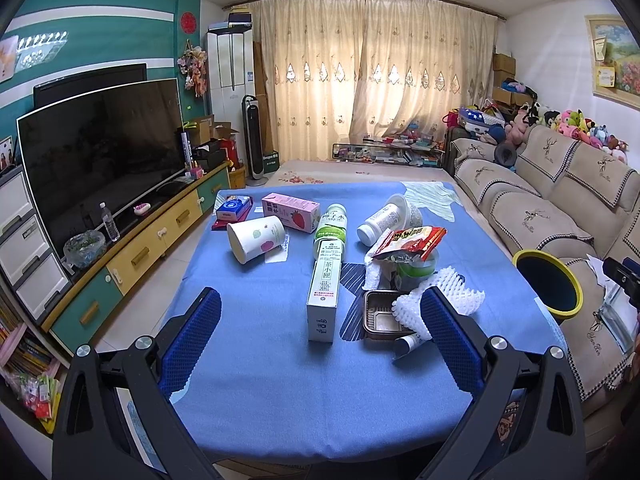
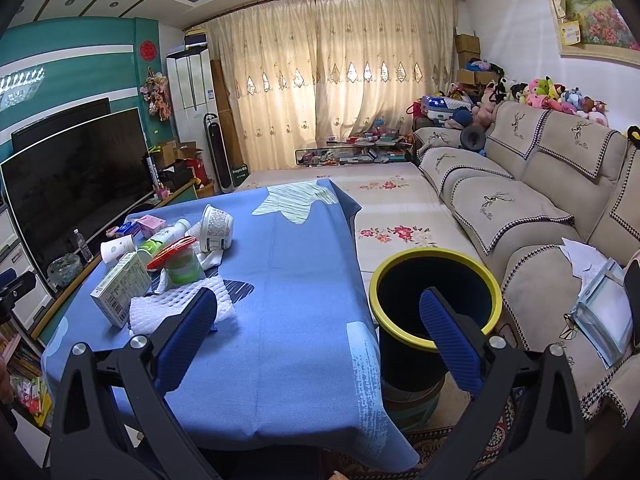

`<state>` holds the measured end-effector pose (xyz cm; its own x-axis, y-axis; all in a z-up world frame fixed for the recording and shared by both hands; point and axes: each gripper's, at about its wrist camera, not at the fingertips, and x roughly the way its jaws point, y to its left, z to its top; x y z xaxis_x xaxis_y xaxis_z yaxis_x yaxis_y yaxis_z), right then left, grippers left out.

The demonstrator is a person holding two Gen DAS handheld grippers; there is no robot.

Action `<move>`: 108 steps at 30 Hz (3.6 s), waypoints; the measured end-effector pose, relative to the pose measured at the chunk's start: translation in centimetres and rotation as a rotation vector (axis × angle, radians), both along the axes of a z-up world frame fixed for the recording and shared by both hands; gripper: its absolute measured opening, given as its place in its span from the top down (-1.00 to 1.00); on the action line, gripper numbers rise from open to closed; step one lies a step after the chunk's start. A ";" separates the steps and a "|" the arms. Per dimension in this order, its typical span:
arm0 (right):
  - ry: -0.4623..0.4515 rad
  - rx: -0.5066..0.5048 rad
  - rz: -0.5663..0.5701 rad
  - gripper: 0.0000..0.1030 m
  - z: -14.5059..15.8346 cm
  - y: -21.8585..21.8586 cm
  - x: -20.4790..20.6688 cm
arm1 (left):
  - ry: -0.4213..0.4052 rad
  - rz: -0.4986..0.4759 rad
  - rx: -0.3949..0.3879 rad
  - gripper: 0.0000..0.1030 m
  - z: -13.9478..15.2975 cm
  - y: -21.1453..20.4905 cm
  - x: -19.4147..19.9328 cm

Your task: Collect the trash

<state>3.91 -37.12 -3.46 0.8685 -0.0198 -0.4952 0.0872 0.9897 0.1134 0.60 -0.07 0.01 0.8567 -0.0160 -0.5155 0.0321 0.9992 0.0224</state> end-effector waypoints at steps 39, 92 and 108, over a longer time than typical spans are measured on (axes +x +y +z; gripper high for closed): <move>0.102 0.012 0.102 -0.88 -3.7 3.4 4.7 | -0.020 0.050 -0.001 -0.91 -1.5 1.7 1.3; 0.073 0.089 0.468 0.95 -0.8 16.5 19.2 | 0.044 0.033 -0.002 -0.91 -7.5 3.9 12.9; -0.052 0.068 0.166 0.95 2.4 4.4 13.9 | 0.078 -0.042 -0.017 -0.91 -8.0 0.9 13.2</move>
<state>17.83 -32.68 -1.07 0.8814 0.1582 -0.4451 -0.0845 0.9798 0.1810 13.84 0.88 -7.98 0.8124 -0.0604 -0.5800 0.0751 0.9972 0.0013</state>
